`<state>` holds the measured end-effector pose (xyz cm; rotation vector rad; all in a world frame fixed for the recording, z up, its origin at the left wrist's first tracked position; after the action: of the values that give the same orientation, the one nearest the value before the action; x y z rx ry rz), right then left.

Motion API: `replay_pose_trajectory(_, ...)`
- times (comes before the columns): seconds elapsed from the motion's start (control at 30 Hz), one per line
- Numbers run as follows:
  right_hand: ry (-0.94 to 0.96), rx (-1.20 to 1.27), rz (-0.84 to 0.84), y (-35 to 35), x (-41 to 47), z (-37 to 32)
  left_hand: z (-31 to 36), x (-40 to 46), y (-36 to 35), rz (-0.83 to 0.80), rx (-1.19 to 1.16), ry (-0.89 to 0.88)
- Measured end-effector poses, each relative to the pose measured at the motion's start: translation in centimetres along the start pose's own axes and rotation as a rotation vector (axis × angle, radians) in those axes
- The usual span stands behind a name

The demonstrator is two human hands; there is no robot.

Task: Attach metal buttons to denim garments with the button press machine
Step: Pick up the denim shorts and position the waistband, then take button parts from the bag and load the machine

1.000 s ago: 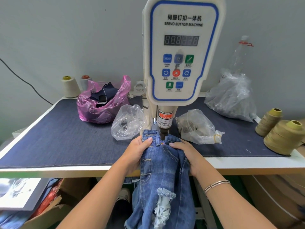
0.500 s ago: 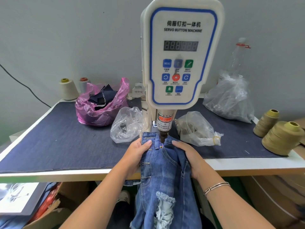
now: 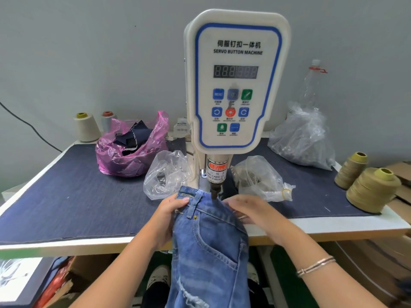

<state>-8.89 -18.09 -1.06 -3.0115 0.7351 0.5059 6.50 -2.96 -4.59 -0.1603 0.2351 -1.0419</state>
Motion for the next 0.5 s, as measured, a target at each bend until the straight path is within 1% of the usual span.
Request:
replay_pose_trajectory(0.07, 0.154, -0.035, 0.171, 2.3, -0.8, -1.4, 0.6, -0.3, 1.0, 0.05, 0.048, 0.001)
replay_pose_trajectory(0.1, 0.261, -0.07, 0.291, 3.7, -1.3, -2.1, 0.9, -0.3, 1.6, 0.081, 0.077, -0.004)
replay_pose_trajectory(0.13, 0.367, -0.185, 0.422, 5.2, -1.6, -2.9, 1.1, -0.1, 2.3, 0.11, 0.113, -0.009)
replay_pose_trajectory(0.17, 0.429, -0.383, 0.536, 6.7, -1.7, -3.4, 1.4, 0.0, 2.8, 0.139, 0.144, -0.012)
replay_pose_trajectory(0.2, 0.438, -0.616, 0.617, 7.7, -1.3, -4.0, 1.5, 0.2, 3.3, 0.168, 0.181, -0.018)
replay_pose_trajectory(0.23, 0.398, -0.854, 0.658, 8.4, -0.8, -4.2, 1.7, 0.4, 3.7, 0.199, 0.22, -0.023)
replay_pose_trajectory(0.3, 0.261, -1.213, 0.641, 8.9, 0.6, -4.2, 1.6, 0.8, 4.7, 0.264, 0.36, -0.036)
replay_pose_trajectory(0.37, 0.209, -1.428, 0.569, 8.7, 2.1, -3.5, 1.4, 1.2, 5.5, 0.296, 0.528, -0.049)
replay_pose_trajectory(0.43, 0.188, -1.553, 0.528, 8.4, 3.7, -2.7, 1.0, 1.3, 5.9, 0.311, 0.68, -0.048)
replay_pose_trajectory(0.5, 0.135, -1.61, 0.507, 8.1, 5.0, -2.3, 0.6, 1.4, 6.0, 0.351, 0.755, -0.039)
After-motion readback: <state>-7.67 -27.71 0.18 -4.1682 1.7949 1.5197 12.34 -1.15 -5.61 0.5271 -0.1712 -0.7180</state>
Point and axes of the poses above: each hand's wrist, its own x-axis towards the middle knuckle, its own y-axis out of the back of the hand, z = x × y, the point moved 2 cm from there along x, towards the middle knuckle, and after that the axes turned 8 degrees about x, right-handed, at the moved point
